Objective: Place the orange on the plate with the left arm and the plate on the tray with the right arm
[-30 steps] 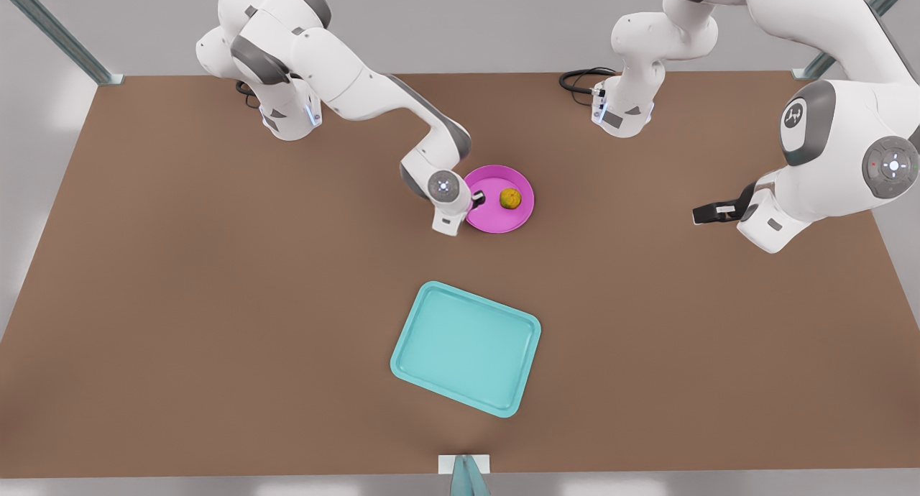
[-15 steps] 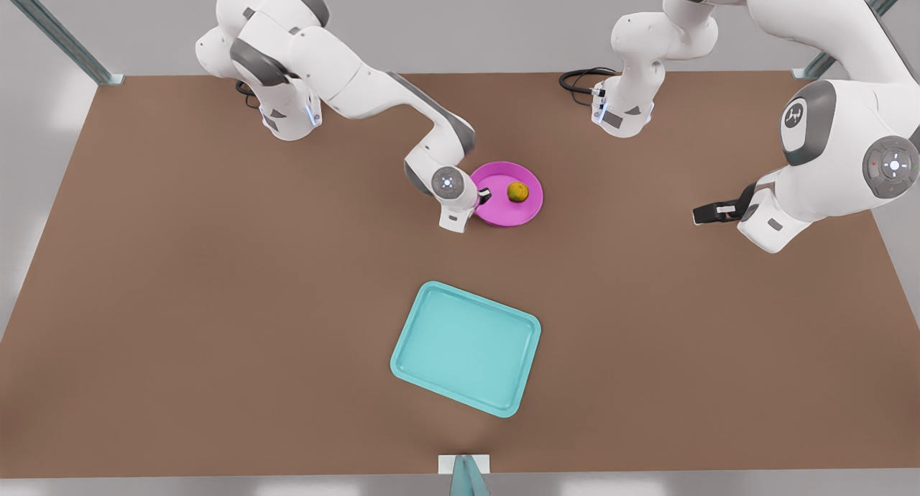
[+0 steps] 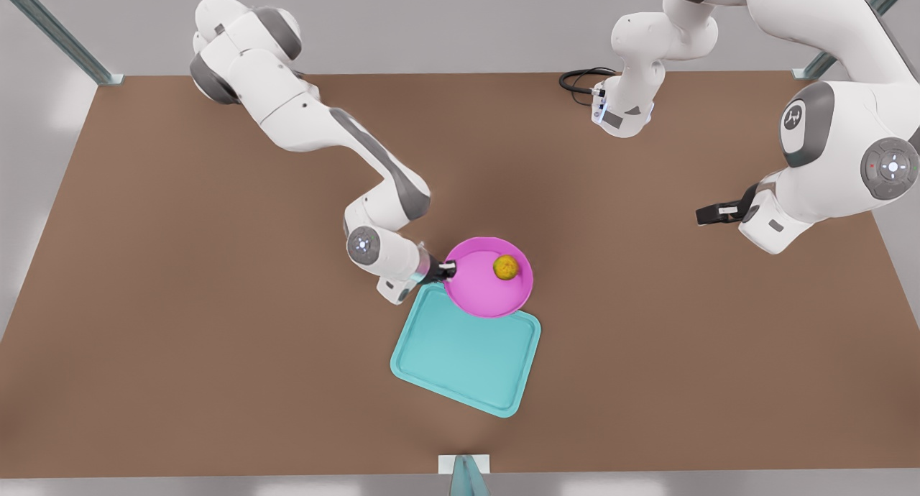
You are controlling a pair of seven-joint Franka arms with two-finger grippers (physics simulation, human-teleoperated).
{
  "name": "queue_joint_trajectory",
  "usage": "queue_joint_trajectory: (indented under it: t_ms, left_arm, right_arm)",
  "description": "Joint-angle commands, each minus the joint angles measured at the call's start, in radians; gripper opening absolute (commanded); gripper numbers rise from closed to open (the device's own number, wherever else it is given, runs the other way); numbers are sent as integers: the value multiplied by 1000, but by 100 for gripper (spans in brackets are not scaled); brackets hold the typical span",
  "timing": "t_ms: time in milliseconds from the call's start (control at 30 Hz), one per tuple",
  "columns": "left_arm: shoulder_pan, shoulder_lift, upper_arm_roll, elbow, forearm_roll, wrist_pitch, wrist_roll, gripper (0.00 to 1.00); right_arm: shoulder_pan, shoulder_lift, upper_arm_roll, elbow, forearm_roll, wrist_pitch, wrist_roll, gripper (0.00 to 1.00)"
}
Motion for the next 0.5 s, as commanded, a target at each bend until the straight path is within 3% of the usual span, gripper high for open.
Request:
queue_joint_trajectory:
  t_ms: [0,200,400,433,467]
  left_arm:
    - [0,-1,0,0,2,0,6,100]
    - [0,-1,0,0,2,0,6,100]
    - [0,-1,0,0,2,1,6,100]
    - [0,-1,0,0,2,1,6,100]
    - [0,-1,0,0,2,1,6,100]
  right_arm:
    - [-30,43,0,65,-4,-10,11,21]
    - [-60,207,-1,247,-7,7,-3,21]
    - [-86,224,-1,250,-7,15,-16,21]
    - [-86,226,-1,249,-7,17,-21,74]
    - [-86,224,-1,243,-7,38,-42,100]
